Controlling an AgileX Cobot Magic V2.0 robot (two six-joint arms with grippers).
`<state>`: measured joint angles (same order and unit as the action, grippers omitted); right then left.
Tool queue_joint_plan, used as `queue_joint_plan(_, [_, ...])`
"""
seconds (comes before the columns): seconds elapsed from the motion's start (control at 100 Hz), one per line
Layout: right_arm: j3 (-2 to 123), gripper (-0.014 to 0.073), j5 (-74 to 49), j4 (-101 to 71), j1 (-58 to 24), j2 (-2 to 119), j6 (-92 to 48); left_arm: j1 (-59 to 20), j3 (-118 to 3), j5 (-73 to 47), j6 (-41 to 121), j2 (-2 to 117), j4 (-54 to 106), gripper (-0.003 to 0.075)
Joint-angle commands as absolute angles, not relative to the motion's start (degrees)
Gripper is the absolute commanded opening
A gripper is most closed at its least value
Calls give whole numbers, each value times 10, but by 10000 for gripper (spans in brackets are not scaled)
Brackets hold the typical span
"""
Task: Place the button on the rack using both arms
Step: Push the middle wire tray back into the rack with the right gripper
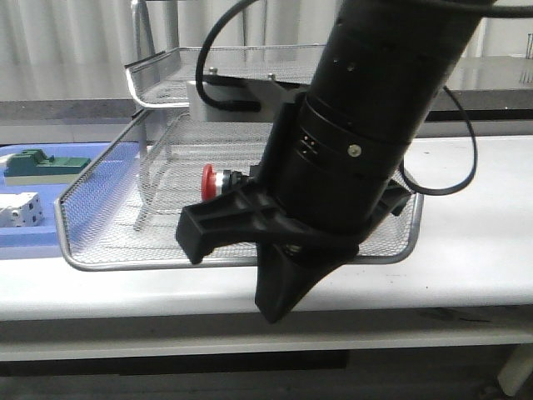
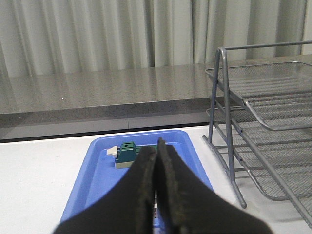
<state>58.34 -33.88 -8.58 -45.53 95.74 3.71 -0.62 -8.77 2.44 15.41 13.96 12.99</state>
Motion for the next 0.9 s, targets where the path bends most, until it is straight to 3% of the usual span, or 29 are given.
queue_joint_plan(0.0, [616, -64, -309, -55, -446, 948, 37, -6, -103, 74, 148, 145, 135, -20])
queue_joint_plan(0.89, [839, -64, -286, 35, -272, 1073, 36, -6, -103, 74, 148, 146, 135, -20])
